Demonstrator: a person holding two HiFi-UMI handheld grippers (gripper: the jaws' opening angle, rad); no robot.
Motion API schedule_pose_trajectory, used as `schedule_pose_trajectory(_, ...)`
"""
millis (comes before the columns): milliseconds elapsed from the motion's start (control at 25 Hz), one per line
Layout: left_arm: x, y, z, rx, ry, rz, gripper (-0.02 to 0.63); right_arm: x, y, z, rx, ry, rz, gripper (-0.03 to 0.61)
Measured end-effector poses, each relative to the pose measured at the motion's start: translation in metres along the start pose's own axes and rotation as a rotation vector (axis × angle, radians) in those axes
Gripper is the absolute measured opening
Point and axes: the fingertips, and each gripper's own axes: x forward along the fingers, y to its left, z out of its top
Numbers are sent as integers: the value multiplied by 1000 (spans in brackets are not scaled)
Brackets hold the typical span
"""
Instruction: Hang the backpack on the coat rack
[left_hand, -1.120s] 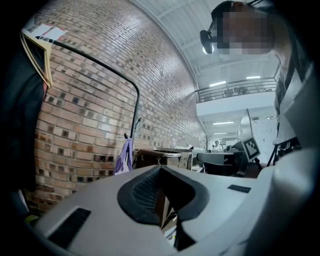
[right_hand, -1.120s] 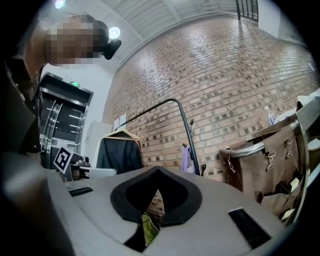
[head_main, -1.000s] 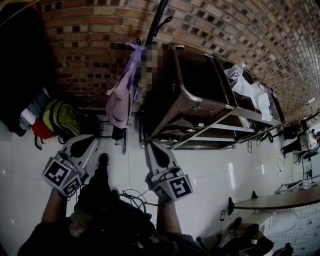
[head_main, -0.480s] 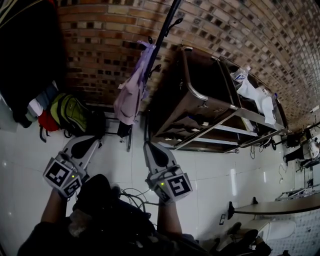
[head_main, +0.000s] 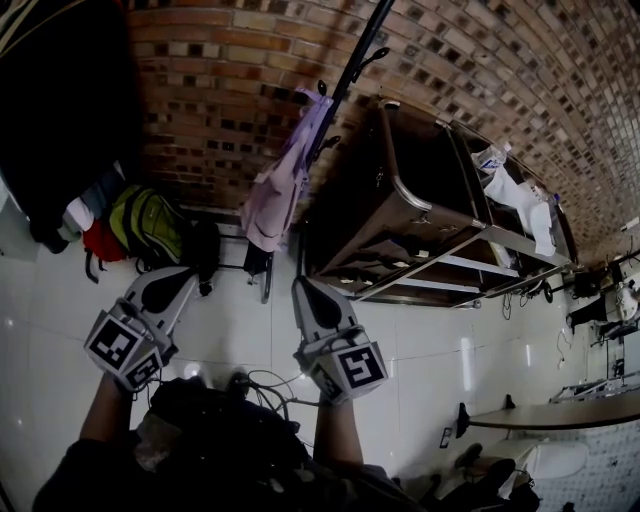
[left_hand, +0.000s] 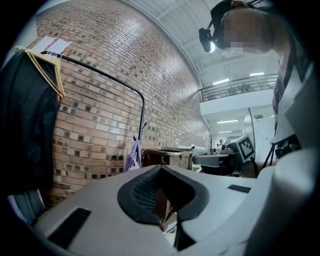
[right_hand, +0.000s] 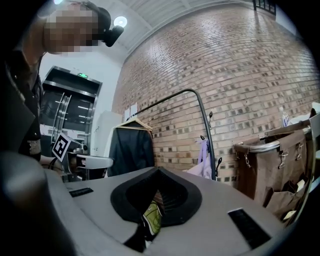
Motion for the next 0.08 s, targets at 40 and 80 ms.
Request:
schedule_pose_trajectory(40,-3,5,1,2,-1,2,34,5,4,1,-2,-2,-1,-5)
schedule_pose_trajectory(80,-7,10,2,5,-2,4,34,10,7,1,-4,-4,-3,-5)
